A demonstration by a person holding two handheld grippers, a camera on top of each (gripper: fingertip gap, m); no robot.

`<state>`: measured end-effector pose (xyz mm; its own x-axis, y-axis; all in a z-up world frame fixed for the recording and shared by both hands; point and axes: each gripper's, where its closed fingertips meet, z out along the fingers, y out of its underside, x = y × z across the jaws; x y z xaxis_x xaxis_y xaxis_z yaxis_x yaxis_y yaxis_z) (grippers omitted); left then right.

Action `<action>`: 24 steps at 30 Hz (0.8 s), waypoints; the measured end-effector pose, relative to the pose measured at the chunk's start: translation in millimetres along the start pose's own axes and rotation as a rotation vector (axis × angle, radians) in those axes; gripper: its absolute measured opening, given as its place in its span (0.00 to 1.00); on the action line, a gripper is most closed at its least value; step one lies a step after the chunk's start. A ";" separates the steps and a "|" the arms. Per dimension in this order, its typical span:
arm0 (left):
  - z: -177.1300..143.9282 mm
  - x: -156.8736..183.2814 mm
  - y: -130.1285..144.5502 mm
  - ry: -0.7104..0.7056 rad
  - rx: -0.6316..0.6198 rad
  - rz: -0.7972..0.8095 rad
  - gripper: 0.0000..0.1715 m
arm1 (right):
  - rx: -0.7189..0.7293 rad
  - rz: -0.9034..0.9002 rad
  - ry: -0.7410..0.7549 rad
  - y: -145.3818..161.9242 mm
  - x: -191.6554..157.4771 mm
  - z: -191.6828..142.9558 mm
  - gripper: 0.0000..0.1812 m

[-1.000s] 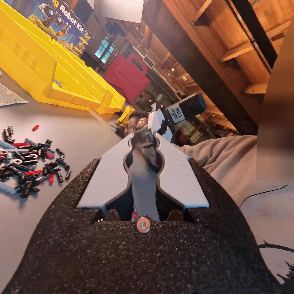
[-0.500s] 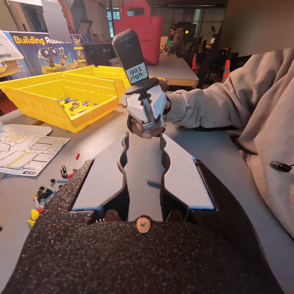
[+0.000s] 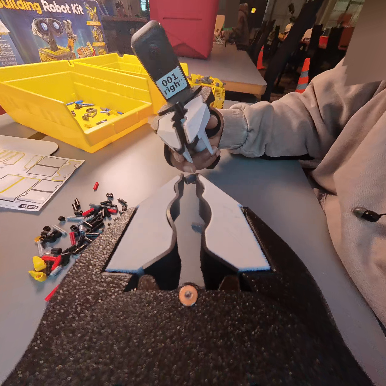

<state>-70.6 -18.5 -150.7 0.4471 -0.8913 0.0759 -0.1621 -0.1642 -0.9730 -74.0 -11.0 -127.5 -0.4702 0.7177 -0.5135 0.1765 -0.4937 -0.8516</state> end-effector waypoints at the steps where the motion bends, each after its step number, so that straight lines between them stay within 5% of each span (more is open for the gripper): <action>1: -2.2 -2.4 -2.4 -0.001 0.017 -0.023 0.06 | 0.015 -0.014 0.029 -4.3 4.0 -4.0 0.03; 9: -20.9 -29.6 -16.9 -0.019 0.173 -0.269 0.06 | -0.080 -0.366 0.308 -1.7 30.4 -10.8 0.13; 13: -45.4 -45.9 -29.8 -0.190 0.140 -0.199 0.06 | -0.263 -0.529 0.384 21.0 34.3 1.3 0.26; 18: -164.1 -60.8 -67.0 -0.739 -0.012 -0.043 0.05 | -0.552 -0.561 0.321 57.8 24.7 -1.7 0.25; 21: -267.7 -64.7 -39.1 -1.076 -0.236 -0.105 0.05 | -0.686 -0.526 0.268 85.6 20.1 -10.3 0.25; 24: -348.7 -58.0 16.9 -1.257 -0.429 -0.291 0.05 | -0.728 -0.515 0.249 105.2 22.2 -8.7 0.25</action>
<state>-406.0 -117.0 -95.6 0.9677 0.1441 -0.2071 -0.0805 -0.6015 -0.7948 -58.4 -42.7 -229.4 -0.4573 0.8893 0.0106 0.5368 0.2855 -0.7939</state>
